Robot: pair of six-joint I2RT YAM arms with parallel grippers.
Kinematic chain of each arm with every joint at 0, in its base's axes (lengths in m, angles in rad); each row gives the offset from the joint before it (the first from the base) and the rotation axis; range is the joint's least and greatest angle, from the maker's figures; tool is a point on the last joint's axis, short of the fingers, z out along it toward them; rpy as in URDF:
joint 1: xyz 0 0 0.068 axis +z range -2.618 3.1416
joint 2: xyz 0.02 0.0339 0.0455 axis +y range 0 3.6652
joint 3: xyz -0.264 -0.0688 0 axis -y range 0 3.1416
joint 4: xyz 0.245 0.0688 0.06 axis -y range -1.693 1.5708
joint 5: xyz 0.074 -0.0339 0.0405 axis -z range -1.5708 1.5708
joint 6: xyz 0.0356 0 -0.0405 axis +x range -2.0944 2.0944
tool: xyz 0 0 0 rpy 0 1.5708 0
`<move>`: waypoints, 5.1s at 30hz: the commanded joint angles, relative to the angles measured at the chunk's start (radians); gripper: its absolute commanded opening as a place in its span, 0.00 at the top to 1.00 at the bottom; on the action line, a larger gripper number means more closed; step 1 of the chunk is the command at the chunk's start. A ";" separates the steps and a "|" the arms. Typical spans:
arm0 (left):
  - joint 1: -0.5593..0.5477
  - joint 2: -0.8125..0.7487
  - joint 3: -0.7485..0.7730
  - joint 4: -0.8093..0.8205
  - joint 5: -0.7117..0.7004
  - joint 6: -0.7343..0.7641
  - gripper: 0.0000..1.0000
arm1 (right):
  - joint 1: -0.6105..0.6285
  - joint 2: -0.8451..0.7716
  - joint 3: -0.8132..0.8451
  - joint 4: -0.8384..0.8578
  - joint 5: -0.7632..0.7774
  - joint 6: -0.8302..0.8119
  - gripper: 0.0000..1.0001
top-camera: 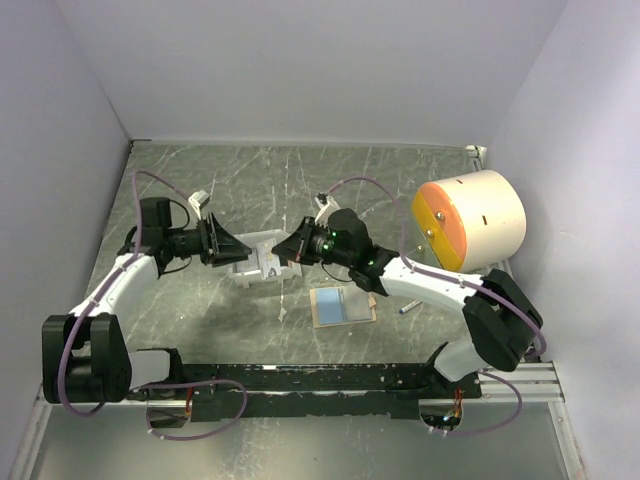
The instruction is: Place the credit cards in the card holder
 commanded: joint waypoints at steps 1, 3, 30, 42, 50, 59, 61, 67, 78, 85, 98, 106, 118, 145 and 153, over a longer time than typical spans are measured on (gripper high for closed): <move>-0.054 -0.046 -0.073 0.307 0.151 -0.183 0.44 | 0.000 -0.070 -0.038 0.140 -0.014 0.077 1.00; -0.069 -0.045 -0.097 0.380 0.158 -0.241 0.44 | -0.001 -0.080 -0.042 0.147 -0.018 0.087 1.00; -0.258 -0.033 -0.100 0.344 -0.118 -0.250 0.93 | -0.014 -0.323 -0.088 -0.501 0.364 -0.155 0.37; -0.406 0.015 -0.116 0.352 -0.321 -0.335 0.93 | -0.162 -0.297 -0.182 -0.690 0.372 -0.236 0.33; -0.551 0.108 -0.097 0.431 -0.415 -0.393 0.93 | -0.206 -0.268 -0.282 -0.645 0.319 -0.236 0.36; -0.664 0.255 -0.025 0.425 -0.512 -0.386 0.93 | -0.211 -0.286 -0.365 -0.585 0.219 -0.212 0.58; -0.684 0.288 -0.009 0.427 -0.514 -0.381 0.93 | -0.211 -0.305 -0.382 -0.575 0.189 -0.199 0.60; -0.724 0.370 0.065 0.364 -0.544 -0.342 0.93 | -0.210 -0.346 -0.405 -0.587 0.177 -0.188 0.67; -0.734 0.464 0.116 0.321 -0.472 -0.294 0.93 | -0.210 -0.364 -0.445 -0.579 0.195 -0.188 0.70; -0.742 0.498 0.135 0.325 -0.428 -0.281 0.93 | -0.211 -0.362 -0.450 -0.568 0.190 -0.183 0.70; -0.761 0.541 0.150 0.342 -0.423 -0.273 0.93 | -0.211 -0.368 -0.453 -0.561 0.189 -0.178 0.71; -0.763 0.565 0.159 0.339 -0.435 -0.261 0.93 | -0.210 -0.368 -0.457 -0.564 0.191 -0.179 0.71; -0.762 0.597 0.222 0.247 -0.490 -0.221 0.93 | -0.211 -0.368 -0.477 -0.551 0.189 -0.169 0.71; -0.784 0.610 0.192 0.217 -0.513 -0.218 0.93 | -0.210 -0.368 -0.486 -0.541 0.183 -0.159 0.70; -0.784 0.628 0.192 0.240 -0.502 -0.228 0.93 | -0.211 -0.362 -0.479 -0.537 0.179 -0.158 0.69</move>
